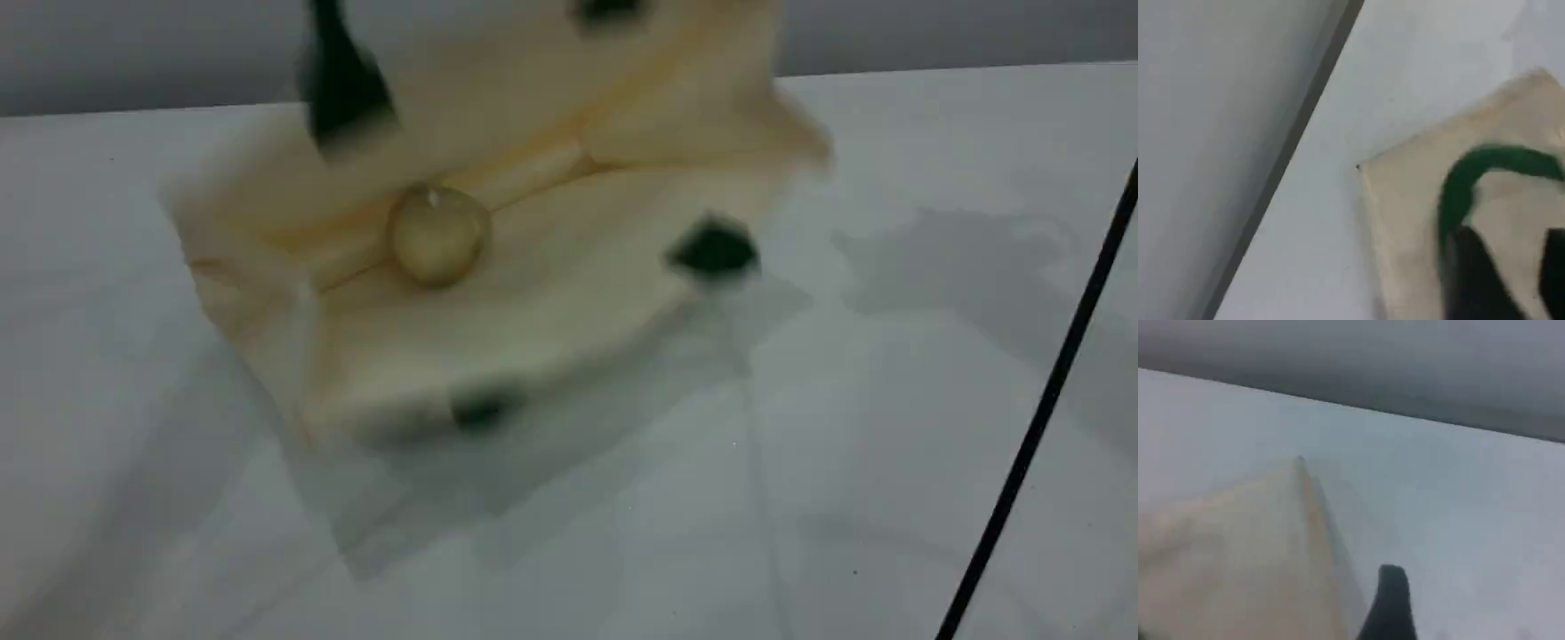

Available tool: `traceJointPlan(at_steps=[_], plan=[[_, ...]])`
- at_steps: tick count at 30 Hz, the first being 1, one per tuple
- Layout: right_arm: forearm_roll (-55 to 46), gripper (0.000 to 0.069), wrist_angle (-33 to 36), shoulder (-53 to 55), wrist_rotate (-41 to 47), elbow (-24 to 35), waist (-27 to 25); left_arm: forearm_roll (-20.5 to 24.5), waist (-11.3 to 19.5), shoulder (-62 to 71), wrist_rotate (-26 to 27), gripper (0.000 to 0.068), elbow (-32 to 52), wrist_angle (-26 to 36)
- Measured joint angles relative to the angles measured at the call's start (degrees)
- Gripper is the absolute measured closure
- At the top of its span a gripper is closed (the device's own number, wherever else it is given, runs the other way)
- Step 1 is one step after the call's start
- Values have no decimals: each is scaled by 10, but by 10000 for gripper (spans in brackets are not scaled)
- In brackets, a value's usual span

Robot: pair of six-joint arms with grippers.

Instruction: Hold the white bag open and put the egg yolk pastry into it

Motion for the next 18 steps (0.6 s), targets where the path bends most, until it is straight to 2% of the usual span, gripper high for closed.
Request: traceJointPlan(at_steps=[3, 7, 12, 18], plan=[[0, 138, 5, -12, 11, 0, 0, -10, 0, 0, -28, 220, 0, 1], [-11, 138, 21, -46, 11, 0, 0, -1, 0, -6, -76, 104, 0, 1], [-43, 138, 56, -117, 12, 0, 0, 48, 0, -39, -142, 87, 0, 3], [-43, 138, 125, -234, 17, 0, 0, 113, 0, -113, -246, 89, 0, 3]])
